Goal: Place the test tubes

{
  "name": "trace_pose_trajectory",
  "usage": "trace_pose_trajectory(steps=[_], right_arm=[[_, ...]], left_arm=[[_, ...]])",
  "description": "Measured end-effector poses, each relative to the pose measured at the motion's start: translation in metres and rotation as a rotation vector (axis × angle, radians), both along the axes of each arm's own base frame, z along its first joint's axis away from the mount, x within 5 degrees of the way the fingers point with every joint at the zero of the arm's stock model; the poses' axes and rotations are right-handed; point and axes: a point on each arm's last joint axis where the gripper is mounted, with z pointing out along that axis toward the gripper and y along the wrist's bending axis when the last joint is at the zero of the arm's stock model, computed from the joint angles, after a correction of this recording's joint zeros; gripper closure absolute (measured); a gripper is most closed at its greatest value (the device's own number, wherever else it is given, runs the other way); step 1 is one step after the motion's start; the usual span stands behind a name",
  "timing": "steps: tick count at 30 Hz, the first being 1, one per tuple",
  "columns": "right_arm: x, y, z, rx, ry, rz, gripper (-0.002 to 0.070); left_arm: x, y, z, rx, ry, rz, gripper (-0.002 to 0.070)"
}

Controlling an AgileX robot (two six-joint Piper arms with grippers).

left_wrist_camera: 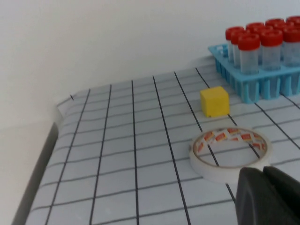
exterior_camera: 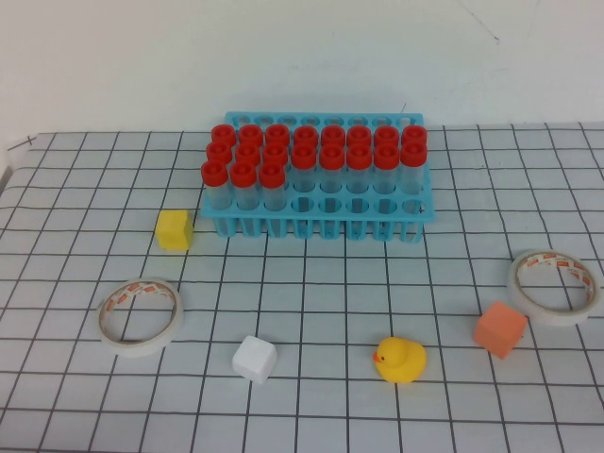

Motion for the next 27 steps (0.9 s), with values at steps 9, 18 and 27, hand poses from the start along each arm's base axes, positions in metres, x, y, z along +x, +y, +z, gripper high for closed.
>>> trace_pose_trajectory(steps=[9, 18, 27], right_arm=[[0.0, 0.0, 0.0, 0.0, 0.0, 0.0, 0.0678], [0.0, 0.0, 0.0, 0.0, 0.0, 0.0, 0.0678], [0.0, 0.0, 0.0, 0.0, 0.0, 0.0, 0.0678]], left_arm=[[-0.003, -0.005, -0.018, 0.011, 0.198, -0.061, 0.0676], [-0.004, -0.006, -0.021, 0.017, 0.236, -0.075, 0.0676], [-0.003, 0.0, -0.021, -0.035, 0.245, 0.01, 0.0676]])
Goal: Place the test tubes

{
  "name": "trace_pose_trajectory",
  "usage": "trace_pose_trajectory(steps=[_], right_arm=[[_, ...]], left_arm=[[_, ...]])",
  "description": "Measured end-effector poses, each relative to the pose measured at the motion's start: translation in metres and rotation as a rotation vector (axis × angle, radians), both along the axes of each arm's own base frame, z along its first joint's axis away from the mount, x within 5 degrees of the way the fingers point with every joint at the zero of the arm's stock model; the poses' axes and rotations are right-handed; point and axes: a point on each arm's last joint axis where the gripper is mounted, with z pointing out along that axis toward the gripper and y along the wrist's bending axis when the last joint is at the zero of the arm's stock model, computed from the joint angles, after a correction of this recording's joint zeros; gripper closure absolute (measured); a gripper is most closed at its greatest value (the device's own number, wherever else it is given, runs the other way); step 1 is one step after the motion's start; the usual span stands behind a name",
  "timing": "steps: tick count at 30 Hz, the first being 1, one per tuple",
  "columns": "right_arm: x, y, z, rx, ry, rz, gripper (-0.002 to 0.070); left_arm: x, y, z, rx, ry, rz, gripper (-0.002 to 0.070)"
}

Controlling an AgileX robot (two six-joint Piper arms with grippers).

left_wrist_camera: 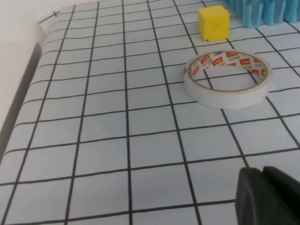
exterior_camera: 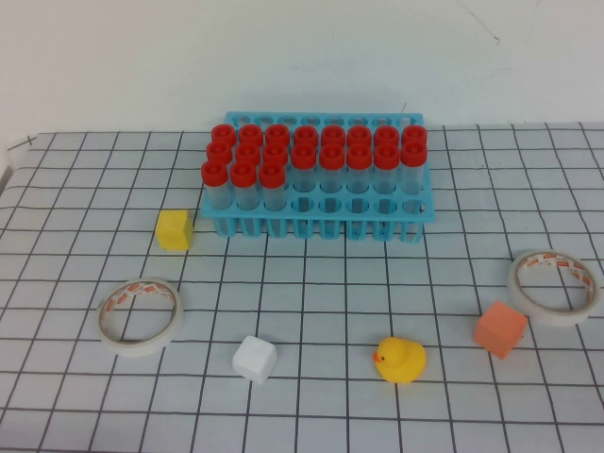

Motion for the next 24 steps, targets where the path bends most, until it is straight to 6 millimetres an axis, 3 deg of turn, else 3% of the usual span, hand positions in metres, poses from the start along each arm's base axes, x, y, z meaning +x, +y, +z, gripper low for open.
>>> trace_pose_trajectory(steps=[24], right_arm=[[0.0, 0.0, 0.0, 0.0, 0.0, 0.0, 0.0678]], left_arm=[[0.0002, 0.0012, 0.0001, -0.114, 0.011, 0.046, 0.0676]])
